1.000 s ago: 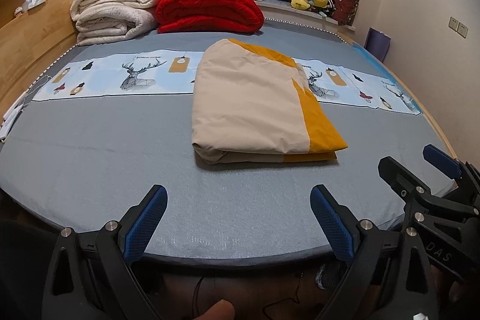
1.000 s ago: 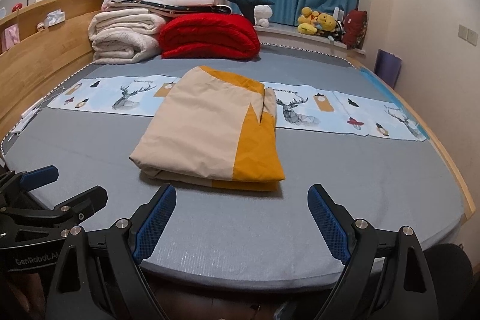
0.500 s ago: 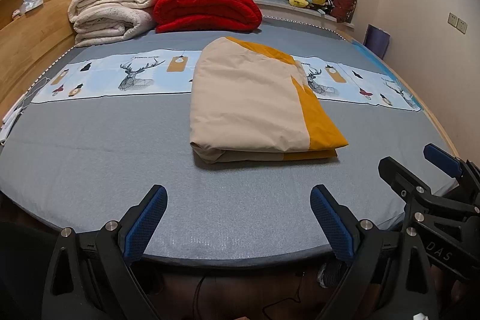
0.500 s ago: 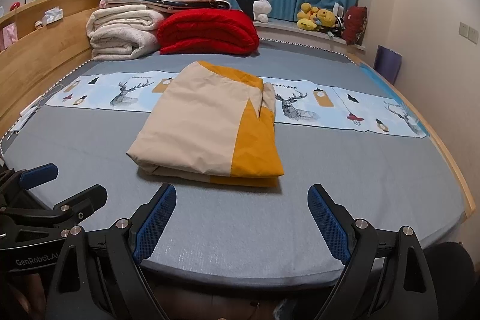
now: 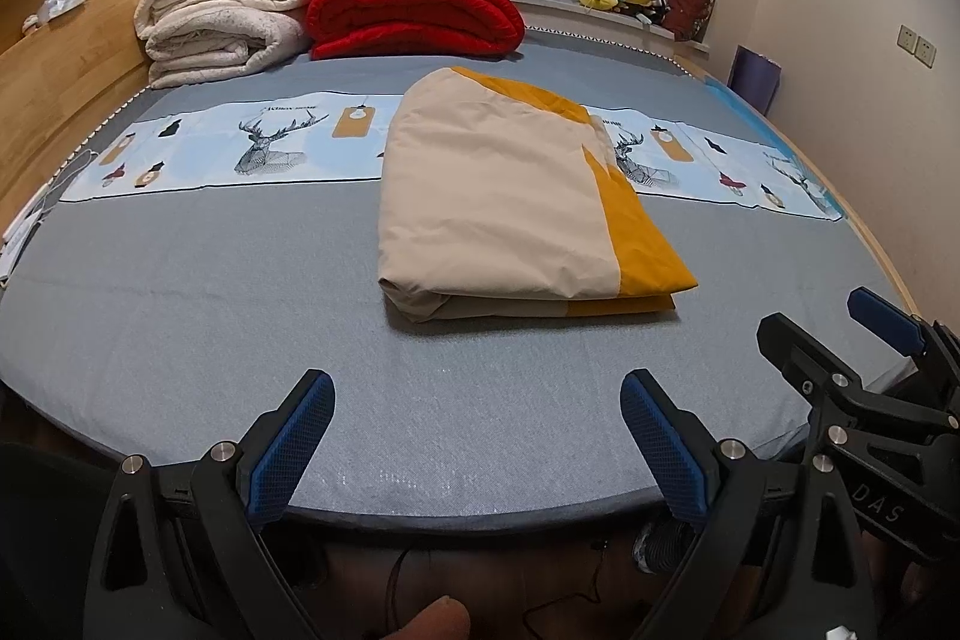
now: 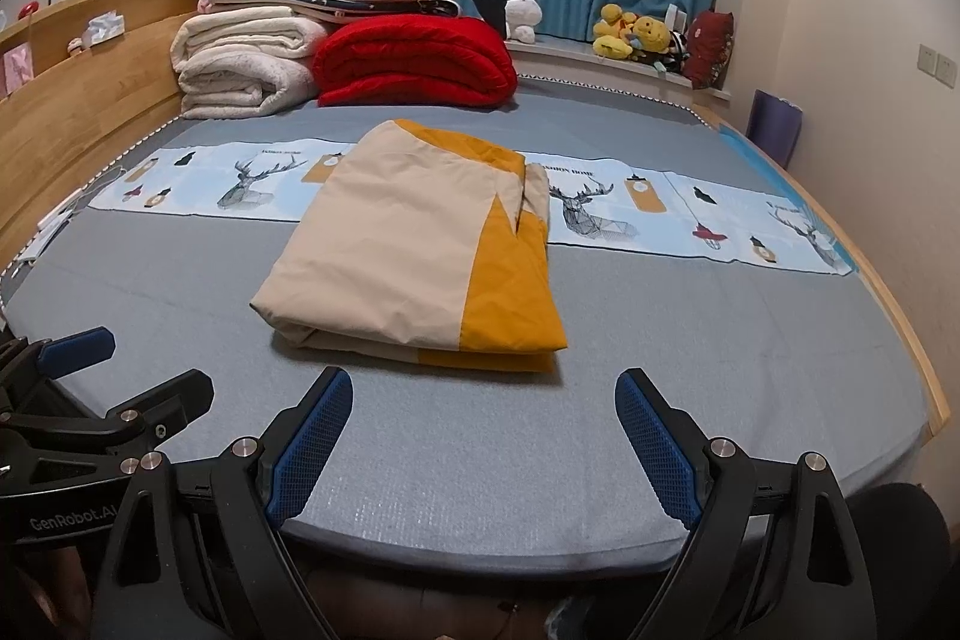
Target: Fold large clothes
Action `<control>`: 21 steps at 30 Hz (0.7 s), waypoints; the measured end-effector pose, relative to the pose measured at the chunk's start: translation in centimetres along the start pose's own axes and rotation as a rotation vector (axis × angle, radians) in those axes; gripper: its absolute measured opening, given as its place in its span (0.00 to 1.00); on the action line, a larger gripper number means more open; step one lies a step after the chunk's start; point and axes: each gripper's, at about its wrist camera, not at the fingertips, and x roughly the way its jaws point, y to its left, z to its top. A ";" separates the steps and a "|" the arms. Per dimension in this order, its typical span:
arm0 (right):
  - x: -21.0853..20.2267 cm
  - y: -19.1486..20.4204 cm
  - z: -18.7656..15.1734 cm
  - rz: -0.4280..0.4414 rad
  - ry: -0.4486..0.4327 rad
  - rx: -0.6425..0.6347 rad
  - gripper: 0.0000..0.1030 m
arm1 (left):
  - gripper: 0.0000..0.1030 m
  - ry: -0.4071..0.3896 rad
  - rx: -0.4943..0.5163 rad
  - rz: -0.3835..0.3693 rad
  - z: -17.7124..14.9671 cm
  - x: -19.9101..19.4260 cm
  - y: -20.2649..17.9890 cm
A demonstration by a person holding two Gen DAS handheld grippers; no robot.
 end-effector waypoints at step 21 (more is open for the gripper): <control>0.0 -0.4 -0.1 0.000 0.000 -0.001 0.87 | 0.93 -0.006 0.020 -0.020 0.0 0.1 -0.5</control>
